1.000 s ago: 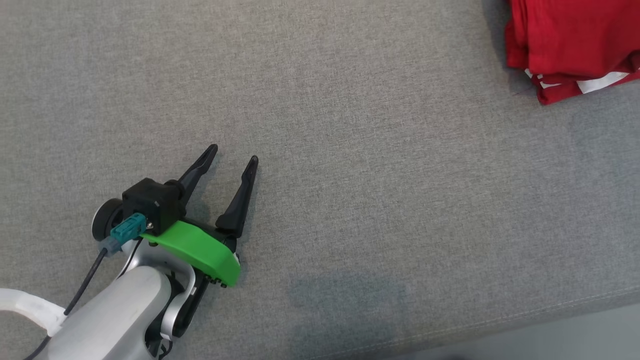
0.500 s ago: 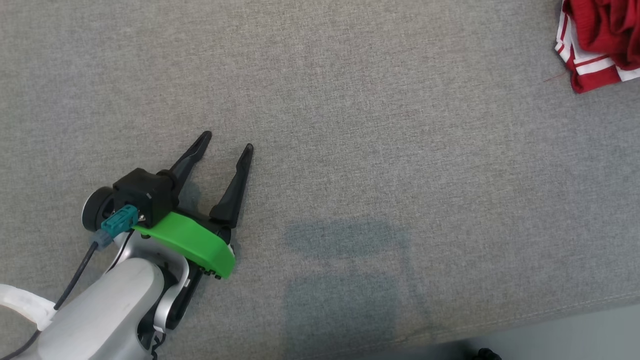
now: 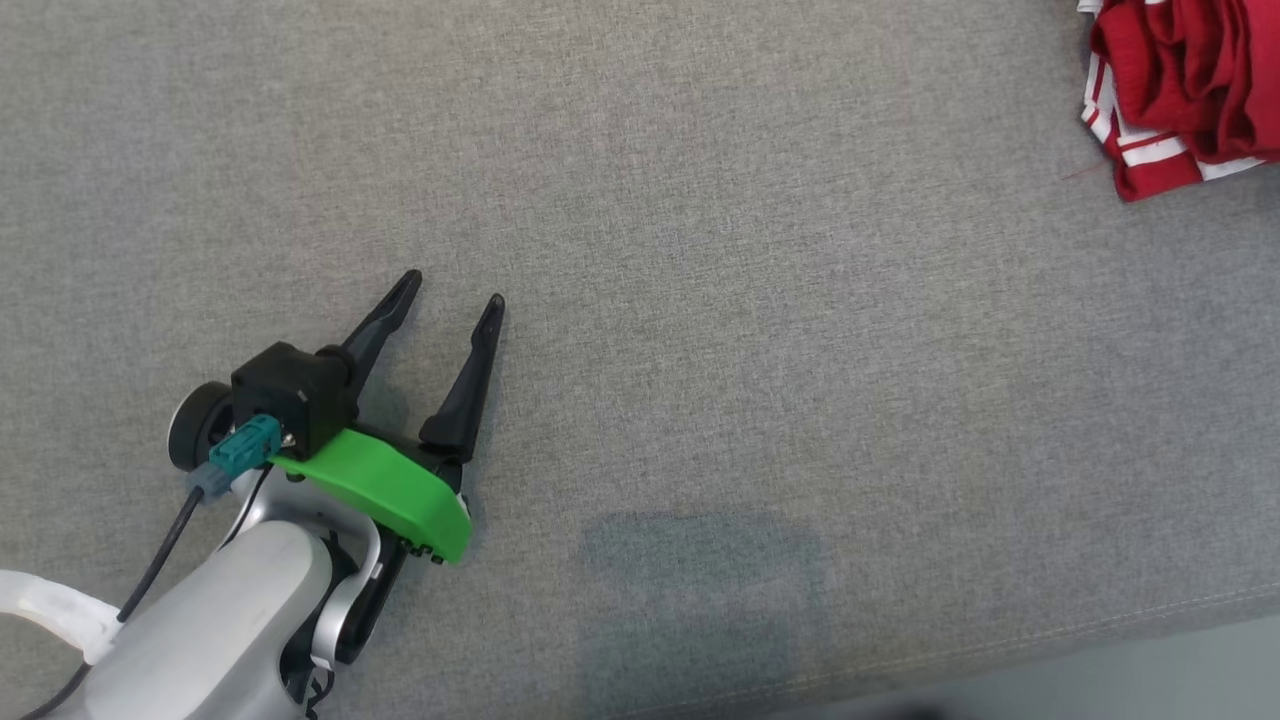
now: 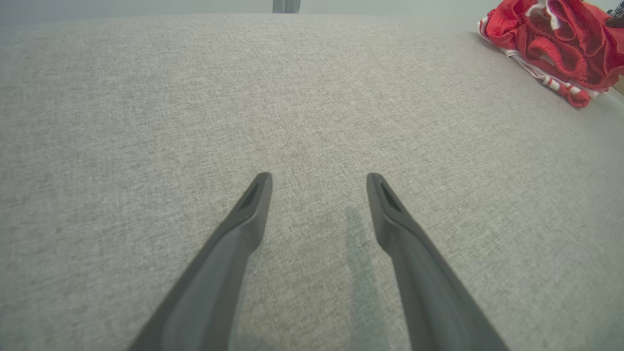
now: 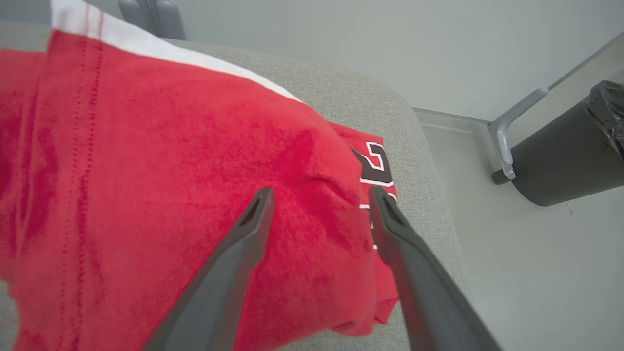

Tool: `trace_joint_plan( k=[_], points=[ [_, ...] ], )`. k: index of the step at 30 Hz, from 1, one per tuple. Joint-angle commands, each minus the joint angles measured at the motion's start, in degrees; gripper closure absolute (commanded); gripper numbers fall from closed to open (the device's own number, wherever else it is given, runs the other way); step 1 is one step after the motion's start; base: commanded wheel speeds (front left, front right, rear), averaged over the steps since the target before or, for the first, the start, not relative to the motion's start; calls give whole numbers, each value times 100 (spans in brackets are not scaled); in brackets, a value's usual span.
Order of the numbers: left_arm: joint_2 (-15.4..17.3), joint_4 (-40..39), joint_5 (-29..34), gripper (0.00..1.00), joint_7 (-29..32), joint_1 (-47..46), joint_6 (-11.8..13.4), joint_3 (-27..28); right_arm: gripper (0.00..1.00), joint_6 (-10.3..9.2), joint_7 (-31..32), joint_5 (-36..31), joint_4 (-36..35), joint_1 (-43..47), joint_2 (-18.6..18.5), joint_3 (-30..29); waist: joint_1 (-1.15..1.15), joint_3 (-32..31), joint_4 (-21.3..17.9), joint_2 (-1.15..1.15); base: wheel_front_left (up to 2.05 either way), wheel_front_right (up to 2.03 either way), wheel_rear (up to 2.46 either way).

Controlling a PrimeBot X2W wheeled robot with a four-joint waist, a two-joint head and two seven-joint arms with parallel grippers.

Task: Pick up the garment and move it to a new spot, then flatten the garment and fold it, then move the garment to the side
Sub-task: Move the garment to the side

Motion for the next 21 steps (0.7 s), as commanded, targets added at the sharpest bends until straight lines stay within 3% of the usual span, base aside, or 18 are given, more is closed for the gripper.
trace_joint_plan(
  k=[1,12,21],
  points=[
    [-39,42,-65,0,-42,83,-16,5,0,-8,-96,37,-43,70,3,12,0,-300,-22,0,0,0,0],
    [-85,214,-282,0,-230,498,77,96,0,-8,-436,212,-796,506,32,55,0,-1488,-180,0,0,0,0],
    [9,73,-383,0,-431,995,394,447,0,-8,-686,364,-1783,1285,-263,-309,0,-2263,-147,0,0,0,0]
  ],
)
